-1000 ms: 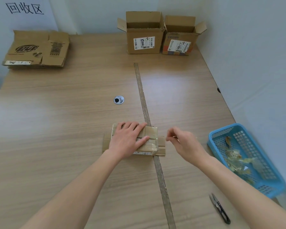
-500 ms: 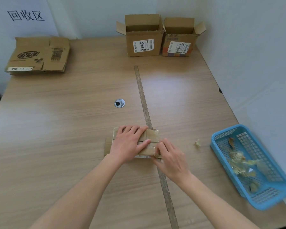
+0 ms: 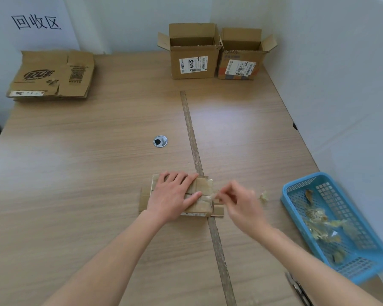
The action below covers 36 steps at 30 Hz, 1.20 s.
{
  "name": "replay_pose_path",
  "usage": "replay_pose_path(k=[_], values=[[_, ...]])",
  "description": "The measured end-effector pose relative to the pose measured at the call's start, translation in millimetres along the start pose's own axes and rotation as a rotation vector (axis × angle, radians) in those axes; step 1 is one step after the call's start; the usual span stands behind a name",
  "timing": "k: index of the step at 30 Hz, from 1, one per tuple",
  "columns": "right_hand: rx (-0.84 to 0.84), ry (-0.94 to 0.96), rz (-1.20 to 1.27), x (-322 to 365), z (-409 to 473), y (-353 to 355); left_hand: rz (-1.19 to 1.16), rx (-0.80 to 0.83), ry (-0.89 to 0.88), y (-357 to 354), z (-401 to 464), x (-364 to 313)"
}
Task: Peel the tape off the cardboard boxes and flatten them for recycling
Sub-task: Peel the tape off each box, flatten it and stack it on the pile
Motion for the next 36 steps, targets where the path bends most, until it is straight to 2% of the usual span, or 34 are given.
replay_pose_path(k=[2, 4, 6, 8, 9, 11, 17, 19, 24, 28, 30, 32, 33, 36], values=[[0.001, -0.217, 0.105, -5.0, 23.1, 1.3, -0.002, 0.018, -0.004, 0.3, -0.5, -0.6], [-0.009, -0.233, 0.048, -0.8, 37.7, 3.1, -0.005, 0.023, -0.004, 0.9, -0.4, -1.4], [-0.102, -0.061, -0.147, 7.3, 41.2, 5.4, -0.013, 0.023, -0.002, 2.0, 0.5, -2.1], [-0.099, 0.232, -0.29, 23.0, 30.8, -0.9, -0.009, 0.029, 0.002, 2.3, 1.0, -1.4], [-0.059, 0.35, -0.326, 25.9, 21.8, -6.0, -0.007, 0.036, 0.003, 2.1, 0.9, -0.9], [0.027, 0.434, -0.32, 22.9, 9.3, -10.7, -0.001, 0.047, 0.003, 1.0, 1.1, -0.8], [0.397, 0.328, -0.212, 3.9, 8.7, -5.6, -0.003, 0.064, 0.012, -0.4, 3.2, -0.5], [0.448, 0.288, -0.217, 1.7, 9.9, -6.6, -0.001, 0.058, 0.011, -0.3, 1.9, -0.5], [0.413, 0.158, -0.136, 2.6, 29.3, -7.5, 0.004, 0.048, 0.006, -0.1, 2.0, -1.1], [0.37, 0.181, -0.158, 5.6, 41.1, -11.4, 0.006, 0.054, 0.016, -0.4, 1.2, -1.8], [0.114, 0.098, -0.184, 2.4, 52.0, -5.7, 0.001, 0.051, 0.022, -0.1, 1.4, -0.8], [-0.16, -0.094, -0.136, -4.1, 63.4, 6.0, -0.007, 0.051, 0.02, 0.1, 1.9, -0.3], [-0.181, -0.139, -0.112, -4.0, 67.5, 6.2, 0.0, 0.05, 0.018, 0.2, 1.7, -0.5], [-0.046, -0.065, -0.178, 3.3, 64.6, -3.2, -0.004, 0.034, 0.017, 1.8, 0.2, -1.4]])
Point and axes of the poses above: each hand's wrist, its own z-axis towards the middle knuckle, its own y-axis out of the back of the hand, x = y × z, the point moved 4 cm from there along z, towards the middle knuckle, and after that the axes turned 10 degrees about -x, right-handed, at the moved point
